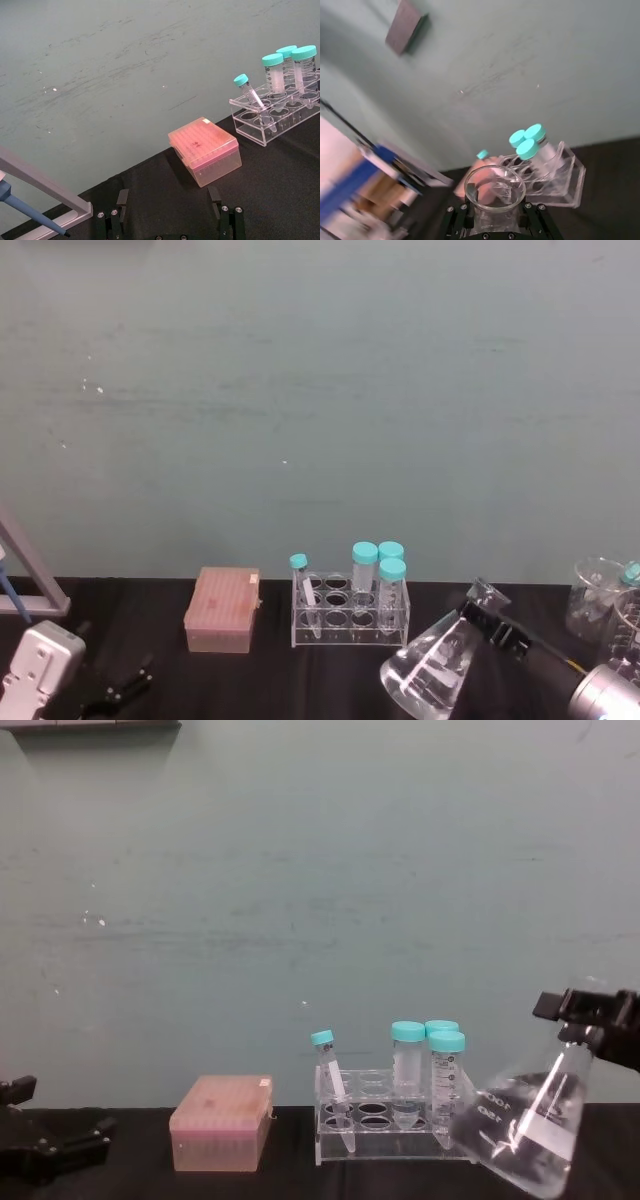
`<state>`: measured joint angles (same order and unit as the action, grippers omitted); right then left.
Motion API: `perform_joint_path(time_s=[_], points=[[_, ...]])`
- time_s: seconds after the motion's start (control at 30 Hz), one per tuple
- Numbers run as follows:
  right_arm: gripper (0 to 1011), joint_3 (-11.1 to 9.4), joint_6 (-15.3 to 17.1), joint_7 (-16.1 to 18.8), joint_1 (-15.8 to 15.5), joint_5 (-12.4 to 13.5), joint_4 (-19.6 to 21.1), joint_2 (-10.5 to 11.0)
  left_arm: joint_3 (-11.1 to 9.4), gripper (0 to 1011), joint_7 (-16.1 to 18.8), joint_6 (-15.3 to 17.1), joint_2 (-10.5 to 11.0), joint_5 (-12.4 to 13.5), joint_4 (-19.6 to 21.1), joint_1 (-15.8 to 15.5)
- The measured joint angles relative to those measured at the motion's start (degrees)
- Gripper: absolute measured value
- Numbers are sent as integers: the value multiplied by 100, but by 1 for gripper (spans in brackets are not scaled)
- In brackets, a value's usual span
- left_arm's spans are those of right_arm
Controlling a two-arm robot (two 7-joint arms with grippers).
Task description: Pick up the beaker with the right gripper, shake it three times, and then put it down.
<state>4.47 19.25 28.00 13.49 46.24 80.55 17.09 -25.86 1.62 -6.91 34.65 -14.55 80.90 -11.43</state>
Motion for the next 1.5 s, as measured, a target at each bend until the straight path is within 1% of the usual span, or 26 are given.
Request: perform_joint_path(time_s=[0.03, 0.07, 0.1, 0.13, 0.2, 0.33, 0.43, 0.57, 0.6, 0.63, 0.67, 0.7, 0.83, 0.87, 0.93, 0.97, 1.07, 1.1, 1.17, 1.2, 1.23, 1.27, 1.3, 1.4, 1.43, 1.5], points=[[450, -71, 175, -39, 0, 185, -1, -58, 0, 1000, 0, 0, 0, 0, 0, 0], [450, -207, 463, -127, 0, 510, -10, -166, 0, 1000, 0, 0, 0, 0, 0, 0], [450, -251, 546, -162, 0, 598, -14, -203, 0, 1000, 0, 0, 0, 0, 0, 0], [450, -354, 761, -261, 1, 862, -24, -290, 0, 1000, 0, 0, 0, 0, 0, 0], [450, -447, 944, -368, -1, 1099, -30, -370, 0, 1000, 0, 0, 0, 0, 0, 0], [450, -536, 1143, -488, -5, 1384, -42, -439, 0, 1000, 0, 0, 0, 0, 0, 0], [450, -560, 1217, -545, -6, 1519, -58, -461, 0, 1000, 0, 0, 0, 0, 0, 0], [450, -504, 1178, -553, -1, 1502, -65, -411, 0, 1000, 0, 0, 0, 0, 0, 0], [450, -386, 1010, -467, 14, 1324, -70, -303, 0, 1000, 0, 0, 0, 0, 0, 0], [450, -215, 709, -322, 38, 981, -71, -142, 0, 1000, 0, 0, 0, 0, 0, 0], [450, -104, 524, -255, 53, 757, -71, -40, 0, 1000, 0, 0, 0, 0, 0, 0], [450, 109, 127, -160, 84, 283, -68, 154, 0, 1000, 0, 0, 0, 0, 0, 0], [450, 586, -838, -159, 173, -913, -42, 580, 0, 1000, 0, 0, 0, 0, 0, 0], [450, 822, -1271, -286, 230, -1521, -34, 784, 0, 1000, 0, 0, 0, 0, 0, 0], [450, 1011, -1626, -454, 283, -2093, -34, 951, 0, 1000, 0, 0, 0, 0, 0, 0], [450, 1159, -1942, -649, 326, -2678, -42, 1075, 0, 1000, 0, 0, 0, 0, 0, 0], [450, 1368, -2376, -969, 388, -3538, -68, 1248, 0, 1000, 0, 0, 0, 0, 0, 0], [450, 1470, -2586, -1191, 425, -4023, -92, 1336, 0, 1000, 0, 0, 0, 0, 0, 0], [450, 1566, -2762, -1393, 459, -4455, -122, 1410, 0, 1000, 0, 0, 0, 0, 0, 0], [450, 1637, -2901, -1583, 485, -4852, -158, 1464, 0, 1000, 0, 0, 0, 0, 0, 0], [450, 1669, -2957, -1667, 499, -5017, -176, 1489, 0, 1000, 0, 0, 0, 0, 0, 0], [450, 1711, -3037, -1797, 518, -5276, -203, 1519, 0, 1000, 0, 0, 0, 0, 0, 0], [450, 1732, -3076, -1870, 528, -5413, -221, 1529, 0, 1000, 0, 0, 0, 0, 0, 0], [450, 1766, -3148, -2014, 551, -5688, -260, 1547, 0, 1000, 0, 0, 0, 0, 0, 0], [450, 1782, -3189, -2098, 565, -5849, -288, 1551, 0, 1000, 0, 0, 0, 0, 0, 0], [450, 1784, -3213, -2141, 573, -5942, -307, 1551, 0, 1000, 0, 0, 0, 0, 0, 0]])
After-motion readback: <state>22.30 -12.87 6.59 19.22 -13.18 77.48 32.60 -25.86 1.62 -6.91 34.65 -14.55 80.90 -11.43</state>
